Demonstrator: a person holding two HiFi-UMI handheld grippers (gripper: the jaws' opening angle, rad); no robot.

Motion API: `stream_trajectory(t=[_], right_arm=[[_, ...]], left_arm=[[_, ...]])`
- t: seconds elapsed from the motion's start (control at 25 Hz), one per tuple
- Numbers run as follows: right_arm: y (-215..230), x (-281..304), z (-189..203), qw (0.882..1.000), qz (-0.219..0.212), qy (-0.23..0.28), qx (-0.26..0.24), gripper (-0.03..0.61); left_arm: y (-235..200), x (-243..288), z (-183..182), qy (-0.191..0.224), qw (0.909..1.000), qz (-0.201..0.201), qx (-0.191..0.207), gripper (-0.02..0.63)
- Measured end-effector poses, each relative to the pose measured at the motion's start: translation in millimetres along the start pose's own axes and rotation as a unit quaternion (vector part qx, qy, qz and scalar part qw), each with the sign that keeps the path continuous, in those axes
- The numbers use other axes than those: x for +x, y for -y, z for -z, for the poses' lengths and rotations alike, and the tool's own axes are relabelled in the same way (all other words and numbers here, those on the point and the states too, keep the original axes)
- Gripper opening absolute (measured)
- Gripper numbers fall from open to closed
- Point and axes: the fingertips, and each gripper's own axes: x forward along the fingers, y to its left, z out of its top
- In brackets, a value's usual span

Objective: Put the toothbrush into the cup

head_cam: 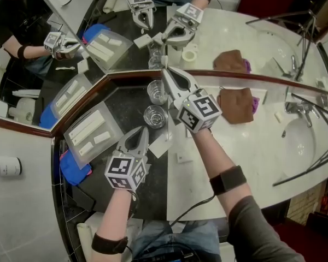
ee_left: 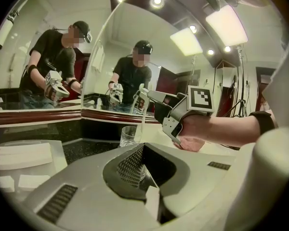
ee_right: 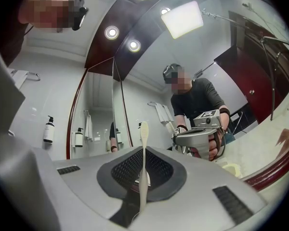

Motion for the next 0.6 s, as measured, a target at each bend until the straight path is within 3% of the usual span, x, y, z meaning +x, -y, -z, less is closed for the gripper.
stream_trajectory(t=[0.24,0.6], right_arm=[[6.2,9.1,15.5,1.000,0.011,-0.014,-0.006,0.035],[15.2,10.4,56.8,0.996,0.043,-0.080,-0.009,0.037]], left_arm=[[-9.0,0.2,3.4,0.001,1.0000,0.000,-0.004,0.002],[-21.1,-0.7,8.7,0.004,0.9998,-0.005,-0.018,0.002]])
